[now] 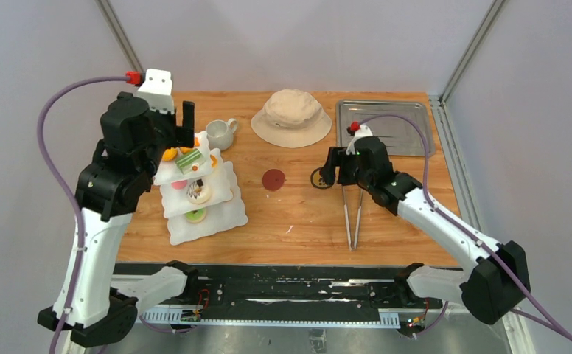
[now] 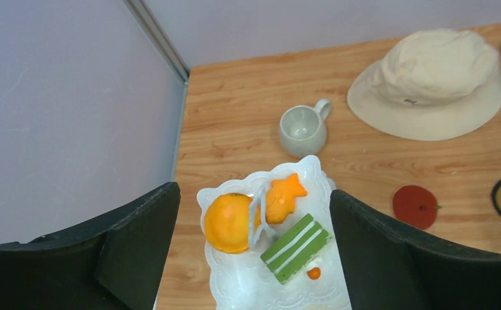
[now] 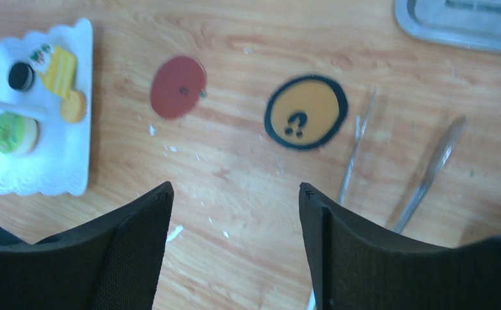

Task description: Serve the afternoon tea

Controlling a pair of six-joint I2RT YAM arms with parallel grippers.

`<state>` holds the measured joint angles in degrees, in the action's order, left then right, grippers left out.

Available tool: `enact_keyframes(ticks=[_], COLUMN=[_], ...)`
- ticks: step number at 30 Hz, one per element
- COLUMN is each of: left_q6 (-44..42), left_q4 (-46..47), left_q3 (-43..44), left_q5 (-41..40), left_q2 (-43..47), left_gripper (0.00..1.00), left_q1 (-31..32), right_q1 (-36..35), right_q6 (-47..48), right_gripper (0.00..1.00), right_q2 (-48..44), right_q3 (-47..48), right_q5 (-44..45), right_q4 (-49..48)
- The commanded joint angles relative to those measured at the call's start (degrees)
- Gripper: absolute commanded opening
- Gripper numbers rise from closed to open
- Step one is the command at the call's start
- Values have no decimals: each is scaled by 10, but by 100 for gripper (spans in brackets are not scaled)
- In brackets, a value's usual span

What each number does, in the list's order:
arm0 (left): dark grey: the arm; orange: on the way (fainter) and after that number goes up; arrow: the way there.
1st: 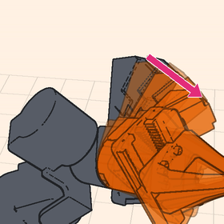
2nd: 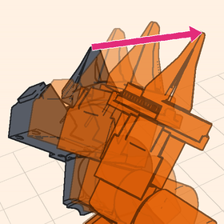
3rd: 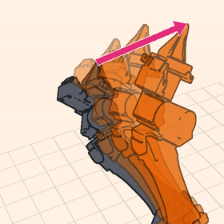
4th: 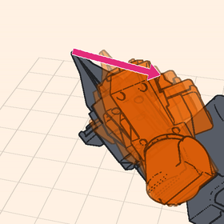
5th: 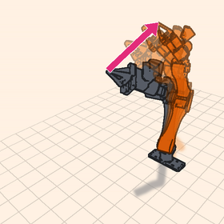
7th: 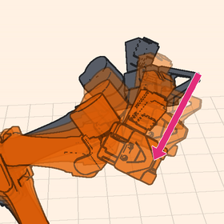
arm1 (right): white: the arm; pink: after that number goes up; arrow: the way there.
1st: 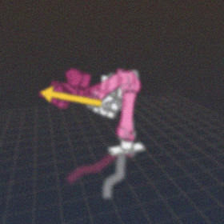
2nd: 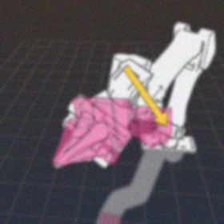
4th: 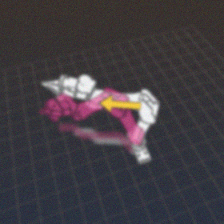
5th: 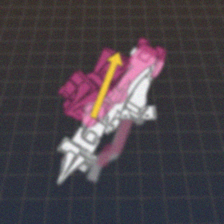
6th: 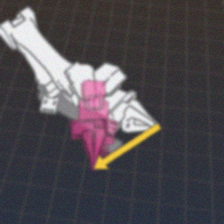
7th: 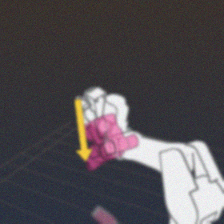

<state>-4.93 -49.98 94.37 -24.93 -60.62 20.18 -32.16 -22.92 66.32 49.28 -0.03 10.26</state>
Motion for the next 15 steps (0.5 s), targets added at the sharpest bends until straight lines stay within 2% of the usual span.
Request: enact_keyframes(ticks=[1, 4, 6, 10, 15], left_q6=[36, 70, 90, 120, 114], left_q4=[-18, -18, -17, -16, 0], left_q3=[20, 17, 12, 2, -22], left_q5=[83, 184, 207, 169, 138], left_q2=[41, 63, 75, 96, 134], left_gripper=[92, 95, 97, 100, 98], left_q1=[-4, -5, -4, -4, -4], right_q1=[-38, -65, -75, -100, -105], right_q6=[7, -2, -27, -80, -171], right_gripper=[71, 71, 69, 73, 74], right_q2=[61, 131, 191, 334, 466], right_q3=[89, 166, 236, 436, 565], right_q5=[-22, -27, -9, 50, 80], right_q4=[-8, -4, 24, 115, 116])
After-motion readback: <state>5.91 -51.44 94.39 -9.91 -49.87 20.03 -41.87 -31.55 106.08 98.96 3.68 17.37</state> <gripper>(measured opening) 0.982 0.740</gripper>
